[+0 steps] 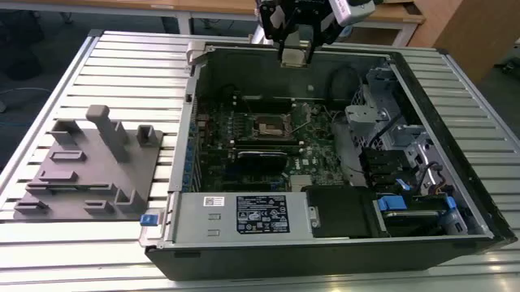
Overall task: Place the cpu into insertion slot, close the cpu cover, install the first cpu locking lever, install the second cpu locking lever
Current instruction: 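Place the cpu into insertion slot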
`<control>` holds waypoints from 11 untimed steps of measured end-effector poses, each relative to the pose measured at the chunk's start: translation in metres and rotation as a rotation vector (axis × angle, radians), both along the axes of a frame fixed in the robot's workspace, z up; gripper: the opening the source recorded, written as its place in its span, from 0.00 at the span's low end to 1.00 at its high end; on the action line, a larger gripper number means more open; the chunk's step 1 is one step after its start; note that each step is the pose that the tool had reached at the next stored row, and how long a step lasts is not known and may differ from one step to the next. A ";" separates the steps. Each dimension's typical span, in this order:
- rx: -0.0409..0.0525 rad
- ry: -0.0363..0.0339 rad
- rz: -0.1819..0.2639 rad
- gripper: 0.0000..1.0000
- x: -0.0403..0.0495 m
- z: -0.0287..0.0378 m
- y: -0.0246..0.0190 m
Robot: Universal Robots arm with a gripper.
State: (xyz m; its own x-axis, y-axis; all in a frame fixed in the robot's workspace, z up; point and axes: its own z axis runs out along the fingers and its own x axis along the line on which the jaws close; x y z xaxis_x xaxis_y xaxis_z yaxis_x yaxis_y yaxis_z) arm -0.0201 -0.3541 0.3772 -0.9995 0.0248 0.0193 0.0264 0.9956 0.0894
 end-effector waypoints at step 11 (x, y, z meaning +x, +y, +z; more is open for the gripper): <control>0.0000 0.0000 0.000 0.54 0.0000 0.0000 0.0000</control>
